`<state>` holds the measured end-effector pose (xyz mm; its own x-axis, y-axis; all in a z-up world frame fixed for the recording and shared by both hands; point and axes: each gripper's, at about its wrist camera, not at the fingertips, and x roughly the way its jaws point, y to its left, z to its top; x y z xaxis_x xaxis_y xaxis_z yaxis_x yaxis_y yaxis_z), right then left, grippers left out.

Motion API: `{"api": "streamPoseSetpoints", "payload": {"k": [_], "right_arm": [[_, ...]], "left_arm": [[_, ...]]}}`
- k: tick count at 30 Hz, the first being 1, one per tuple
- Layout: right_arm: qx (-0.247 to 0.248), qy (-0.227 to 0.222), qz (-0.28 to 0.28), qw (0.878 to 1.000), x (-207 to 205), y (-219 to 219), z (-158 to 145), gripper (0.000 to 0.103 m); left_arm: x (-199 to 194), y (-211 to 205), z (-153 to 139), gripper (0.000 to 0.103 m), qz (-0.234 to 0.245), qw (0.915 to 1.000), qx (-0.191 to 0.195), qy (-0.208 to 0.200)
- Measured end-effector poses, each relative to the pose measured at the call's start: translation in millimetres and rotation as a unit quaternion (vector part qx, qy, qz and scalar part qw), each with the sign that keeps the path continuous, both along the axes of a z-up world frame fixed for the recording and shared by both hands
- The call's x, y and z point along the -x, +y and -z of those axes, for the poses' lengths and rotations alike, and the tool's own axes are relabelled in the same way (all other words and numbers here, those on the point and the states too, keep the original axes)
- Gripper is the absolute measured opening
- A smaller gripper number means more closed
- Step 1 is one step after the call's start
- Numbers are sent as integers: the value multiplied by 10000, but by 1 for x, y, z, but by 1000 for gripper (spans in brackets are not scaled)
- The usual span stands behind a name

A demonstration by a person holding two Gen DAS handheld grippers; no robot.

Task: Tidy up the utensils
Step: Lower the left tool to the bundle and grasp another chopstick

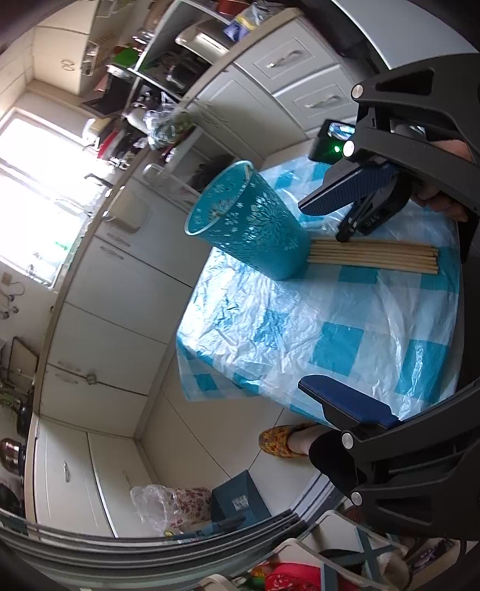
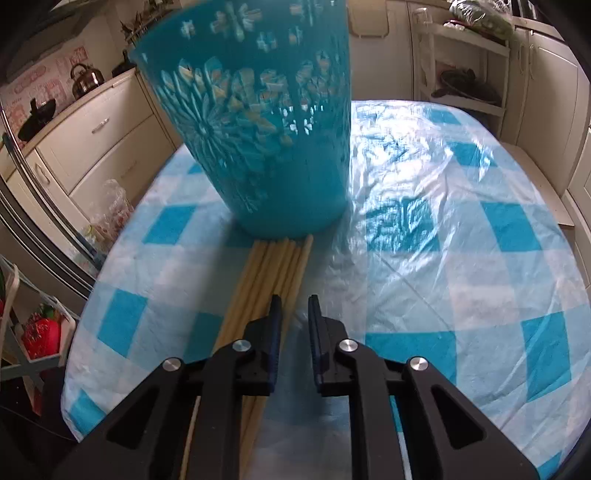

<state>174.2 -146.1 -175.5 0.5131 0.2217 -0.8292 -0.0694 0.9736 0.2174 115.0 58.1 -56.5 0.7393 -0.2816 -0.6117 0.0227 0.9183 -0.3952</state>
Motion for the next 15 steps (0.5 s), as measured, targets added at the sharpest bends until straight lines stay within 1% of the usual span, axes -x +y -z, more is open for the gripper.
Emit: {"api": "streamPoseSetpoints", "payload": {"k": [1, 4, 6, 9, 12, 15], "right_arm": [[15, 33, -44, 10000, 1, 0, 0, 9], [204, 38, -289, 9994, 6, -2, -1, 8], [389, 67, -502, 9980, 10, -4, -2, 8], [446, 114, -656, 9968, 16, -12, -3, 8], [243, 120, -682, 9973, 23, -26, -1, 8], [29, 89, -607, 9981, 25, -34, 1, 8]], "left_arm": [[-1, -1, 2, 84, 23, 10000, -26, 29], [-10, -9, 13, 85, 162, 9994, -183, 244], [-22, -18, 25, 85, 317, 9979, -362, 445], [-40, -37, 41, 85, 572, 9941, -667, 641], [-62, -64, 59, 85, 838, 9883, -1008, 782], [-83, -85, 77, 83, 967, 9827, -1290, 906]]}}
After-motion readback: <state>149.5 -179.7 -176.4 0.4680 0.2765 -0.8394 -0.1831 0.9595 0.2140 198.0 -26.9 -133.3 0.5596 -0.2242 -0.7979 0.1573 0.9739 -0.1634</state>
